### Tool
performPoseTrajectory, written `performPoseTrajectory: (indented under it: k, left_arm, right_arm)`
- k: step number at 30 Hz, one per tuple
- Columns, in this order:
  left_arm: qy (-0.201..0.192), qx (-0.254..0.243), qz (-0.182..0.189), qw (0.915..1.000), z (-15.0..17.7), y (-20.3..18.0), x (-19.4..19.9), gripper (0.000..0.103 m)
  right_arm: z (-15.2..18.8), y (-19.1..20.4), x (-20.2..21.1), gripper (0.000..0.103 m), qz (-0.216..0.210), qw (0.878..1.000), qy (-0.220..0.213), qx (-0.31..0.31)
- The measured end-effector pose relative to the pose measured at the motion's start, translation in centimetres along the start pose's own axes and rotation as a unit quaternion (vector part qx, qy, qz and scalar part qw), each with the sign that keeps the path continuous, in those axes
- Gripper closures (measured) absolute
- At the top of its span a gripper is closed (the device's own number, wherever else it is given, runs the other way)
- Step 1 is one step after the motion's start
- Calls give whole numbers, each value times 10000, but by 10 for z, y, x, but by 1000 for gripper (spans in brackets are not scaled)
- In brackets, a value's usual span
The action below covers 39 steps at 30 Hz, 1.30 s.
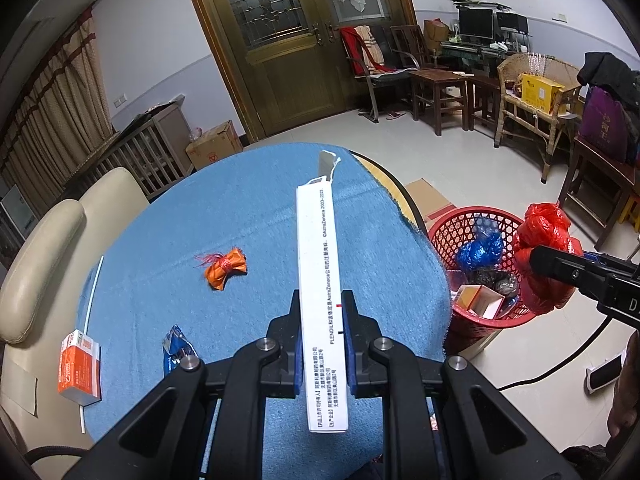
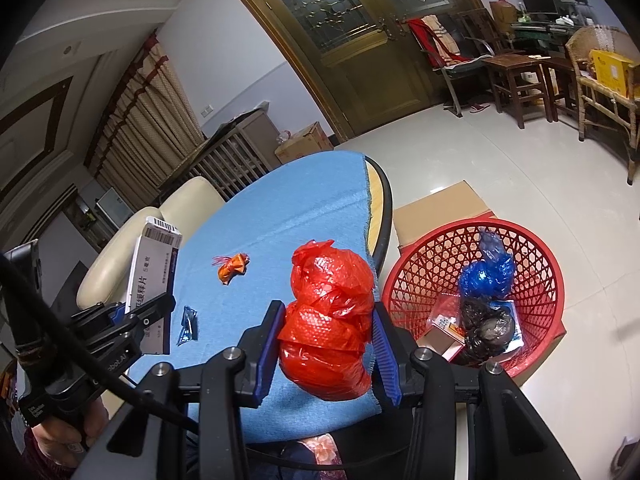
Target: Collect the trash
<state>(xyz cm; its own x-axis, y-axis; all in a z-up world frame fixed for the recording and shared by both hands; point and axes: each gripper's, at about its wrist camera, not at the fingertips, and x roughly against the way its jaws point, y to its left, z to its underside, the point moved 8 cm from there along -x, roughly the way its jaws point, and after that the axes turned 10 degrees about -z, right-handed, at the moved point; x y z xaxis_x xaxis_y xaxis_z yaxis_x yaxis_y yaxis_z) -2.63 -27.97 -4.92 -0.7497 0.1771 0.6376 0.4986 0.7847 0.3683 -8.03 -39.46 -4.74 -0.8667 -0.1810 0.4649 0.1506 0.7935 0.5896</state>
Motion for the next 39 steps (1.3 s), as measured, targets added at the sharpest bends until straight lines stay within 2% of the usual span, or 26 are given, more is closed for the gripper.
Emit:
performPoseTrajectory:
  k: [39]
  left_arm:
    - [119,-322,11,9994,4,-22,-5,86]
  right_arm:
    - [5,-22,3,57,43,9997,3,-246]
